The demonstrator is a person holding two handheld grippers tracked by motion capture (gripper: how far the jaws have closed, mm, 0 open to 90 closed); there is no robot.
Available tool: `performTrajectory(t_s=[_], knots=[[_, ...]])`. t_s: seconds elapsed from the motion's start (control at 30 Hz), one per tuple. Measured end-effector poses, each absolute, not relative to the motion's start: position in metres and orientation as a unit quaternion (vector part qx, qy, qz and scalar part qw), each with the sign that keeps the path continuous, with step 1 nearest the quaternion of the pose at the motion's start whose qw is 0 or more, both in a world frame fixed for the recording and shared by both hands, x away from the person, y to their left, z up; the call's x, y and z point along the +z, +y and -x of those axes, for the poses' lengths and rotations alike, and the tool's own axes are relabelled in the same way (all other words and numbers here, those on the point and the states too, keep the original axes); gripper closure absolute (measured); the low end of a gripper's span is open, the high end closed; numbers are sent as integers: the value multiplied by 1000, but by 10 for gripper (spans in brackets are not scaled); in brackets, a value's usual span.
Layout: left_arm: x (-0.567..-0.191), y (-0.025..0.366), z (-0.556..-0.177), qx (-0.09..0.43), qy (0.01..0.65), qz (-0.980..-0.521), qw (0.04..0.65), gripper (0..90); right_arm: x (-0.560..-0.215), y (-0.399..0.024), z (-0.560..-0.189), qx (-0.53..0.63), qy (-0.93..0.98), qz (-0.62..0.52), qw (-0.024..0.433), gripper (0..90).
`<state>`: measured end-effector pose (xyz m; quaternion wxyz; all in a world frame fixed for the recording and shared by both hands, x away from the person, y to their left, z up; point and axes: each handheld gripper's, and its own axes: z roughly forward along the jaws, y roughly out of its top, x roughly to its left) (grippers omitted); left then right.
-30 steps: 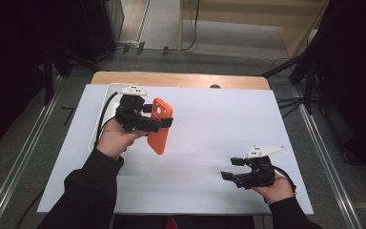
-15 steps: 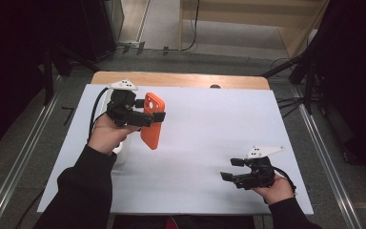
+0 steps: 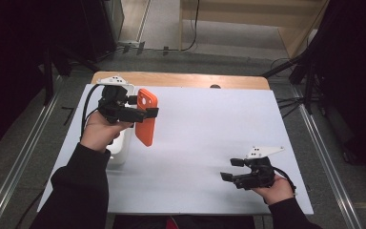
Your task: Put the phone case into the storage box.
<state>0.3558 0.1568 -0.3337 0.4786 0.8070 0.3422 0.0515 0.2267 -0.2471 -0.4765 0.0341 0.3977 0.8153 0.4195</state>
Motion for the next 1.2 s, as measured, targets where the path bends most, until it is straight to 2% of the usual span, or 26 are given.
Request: performTrajectory(t_s=[0.77,0.9,1.2], knots=[[-319,194,-360,82,383,-779,489,155,-476,-244,-226,420,817,-394,31,272],[-318,197,-362,102,395,-774,483,156,-476,-244,-226,421,817,-393,31,271],[-316,207,-378,121,428,-755,482,155,-474,-248,-227,427,811,-399,36,271]])
